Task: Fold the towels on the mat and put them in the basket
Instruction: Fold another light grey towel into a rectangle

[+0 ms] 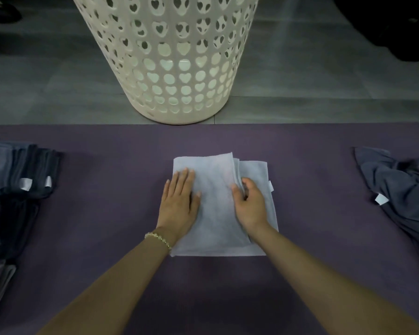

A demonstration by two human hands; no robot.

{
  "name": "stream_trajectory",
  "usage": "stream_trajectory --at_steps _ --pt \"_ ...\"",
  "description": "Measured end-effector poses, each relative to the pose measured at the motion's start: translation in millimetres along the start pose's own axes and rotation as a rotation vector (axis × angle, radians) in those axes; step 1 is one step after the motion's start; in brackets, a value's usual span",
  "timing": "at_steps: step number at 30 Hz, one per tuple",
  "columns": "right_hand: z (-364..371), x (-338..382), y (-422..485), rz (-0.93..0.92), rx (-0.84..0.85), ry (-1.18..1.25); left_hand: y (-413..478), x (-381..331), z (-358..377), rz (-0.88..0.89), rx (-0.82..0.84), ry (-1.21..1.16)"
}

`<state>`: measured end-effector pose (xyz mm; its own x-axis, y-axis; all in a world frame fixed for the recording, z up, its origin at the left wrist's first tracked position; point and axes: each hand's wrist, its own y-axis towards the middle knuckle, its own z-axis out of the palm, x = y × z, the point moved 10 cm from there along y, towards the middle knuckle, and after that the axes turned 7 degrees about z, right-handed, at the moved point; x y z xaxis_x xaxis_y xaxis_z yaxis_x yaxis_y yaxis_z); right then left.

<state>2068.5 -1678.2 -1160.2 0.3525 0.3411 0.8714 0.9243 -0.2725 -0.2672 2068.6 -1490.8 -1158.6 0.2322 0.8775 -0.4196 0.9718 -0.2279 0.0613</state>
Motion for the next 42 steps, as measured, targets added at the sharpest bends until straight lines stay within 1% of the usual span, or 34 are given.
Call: stream_trajectory --at_steps 2,3,6,10,15,19,22,23,25,26,27,28,30,34,36,39,42 --pt "-15 5 0 -0.069 -0.060 -0.020 12 -4 2 -0.018 0.008 0.000" --pt "-24 1 1 -0.074 -0.093 -0.025 17 -9 6 -0.007 0.022 0.008" --pt "-55 -27 5 -0.021 -0.187 -0.065 22 -28 22 0.058 0.062 0.063" --pt "-64 -37 6 -0.040 -0.128 -0.150 22 -39 35 0.084 0.055 0.173" --pt "-70 -32 4 -0.079 -0.181 -0.171 23 -43 35 0.110 0.032 0.154" --pt "-72 -44 8 -0.036 -0.169 -0.220 23 -46 43 0.132 0.057 0.203" --pt "-74 -43 3 0.030 -0.212 -0.295 24 -45 46 0.121 0.091 0.227" --pt "-74 -36 0 -0.012 -0.241 -0.348 25 -45 45 0.130 0.091 0.220" --pt "-64 -10 -9 -0.228 -0.269 -0.508 22 -49 41 0.151 0.075 0.186" --pt "-51 2 -13 -0.337 -0.234 -0.594 19 -50 38 0.151 0.058 0.164" --pt "-34 8 -14 -0.412 -0.160 -0.667 14 -50 36 0.142 0.035 0.144" --pt "-16 12 -14 -0.451 -0.075 -0.720 9 -50 32 0.128 0.007 0.131" --pt "14 19 -9 -0.473 0.040 -0.783 6 -46 24 0.104 -0.034 0.131" --pt "45 14 21 -0.404 0.155 -0.977 33 -28 23 0.021 0.073 0.152" --pt "40 8 37 -0.399 0.160 -1.032 43 -23 28 0.009 0.118 0.172" --pt "14 -1 52 -0.349 0.096 -0.959 44 -19 34 0.014 0.137 0.162" --pt "-9 -13 60 -0.258 0.065 -0.922 42 -19 37 0.010 0.167 0.154"
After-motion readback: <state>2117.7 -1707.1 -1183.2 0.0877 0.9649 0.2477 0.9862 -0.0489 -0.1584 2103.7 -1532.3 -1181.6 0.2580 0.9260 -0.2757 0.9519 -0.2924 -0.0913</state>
